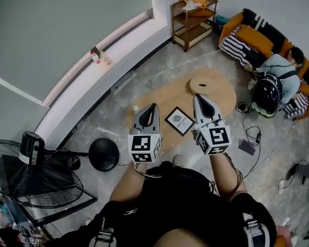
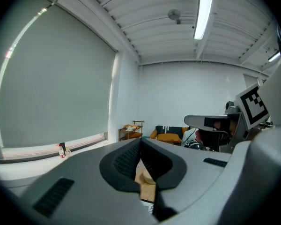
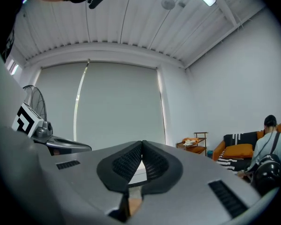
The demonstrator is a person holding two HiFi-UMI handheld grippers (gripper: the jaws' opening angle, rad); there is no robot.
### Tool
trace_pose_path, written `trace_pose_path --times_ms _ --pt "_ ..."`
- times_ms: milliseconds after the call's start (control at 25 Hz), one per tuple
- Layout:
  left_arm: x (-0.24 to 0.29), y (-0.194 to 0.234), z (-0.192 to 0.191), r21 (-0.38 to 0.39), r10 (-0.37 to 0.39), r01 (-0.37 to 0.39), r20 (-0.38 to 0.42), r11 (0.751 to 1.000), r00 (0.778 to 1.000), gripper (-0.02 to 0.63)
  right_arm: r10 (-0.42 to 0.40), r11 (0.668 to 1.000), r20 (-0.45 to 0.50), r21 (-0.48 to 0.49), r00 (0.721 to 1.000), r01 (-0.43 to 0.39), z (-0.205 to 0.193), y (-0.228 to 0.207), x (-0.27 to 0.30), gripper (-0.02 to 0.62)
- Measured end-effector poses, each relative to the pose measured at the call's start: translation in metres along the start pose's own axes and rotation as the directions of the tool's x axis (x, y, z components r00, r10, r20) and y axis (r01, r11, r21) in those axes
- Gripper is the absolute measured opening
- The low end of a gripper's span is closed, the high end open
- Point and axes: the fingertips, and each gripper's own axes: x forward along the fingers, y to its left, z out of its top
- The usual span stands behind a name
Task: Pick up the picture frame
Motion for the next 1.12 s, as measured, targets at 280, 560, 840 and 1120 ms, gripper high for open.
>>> trace_pose_path --times_ms 280,560,840,1120 --pt "0.025 0.008 -0.024 -0.033 -0.018 0.016 -0.060 0.999 0.998 0.243 0.070 0.997 -0.081 0.020 0.994 -0.068 -0.032 -0.007 0.019 0.262" --pt "0.046 0.014 -0.079 -0.120 -0.075 0.052 -0.197 0.991 0.978 0.245 0.015 0.999 -0.236 -0.025 0.972 -0.022 -0.091 -0.037 0.024 0.253" --pt "0.057 0.025 -0.183 -0.180 -0.101 0.030 -0.398 0.983 0.912 0.245 0.046 0.998 -0.402 -0.013 0.914 -0.056 -0.175 -0.042 0.021 0.236" --pt "0.076 0.020 -0.303 -0.215 -0.103 -0.019 -0.542 0.976 0.834 0.245 0.087 0.995 -0.540 0.085 0.837 -0.049 -0.284 -0.065 0.020 0.236"
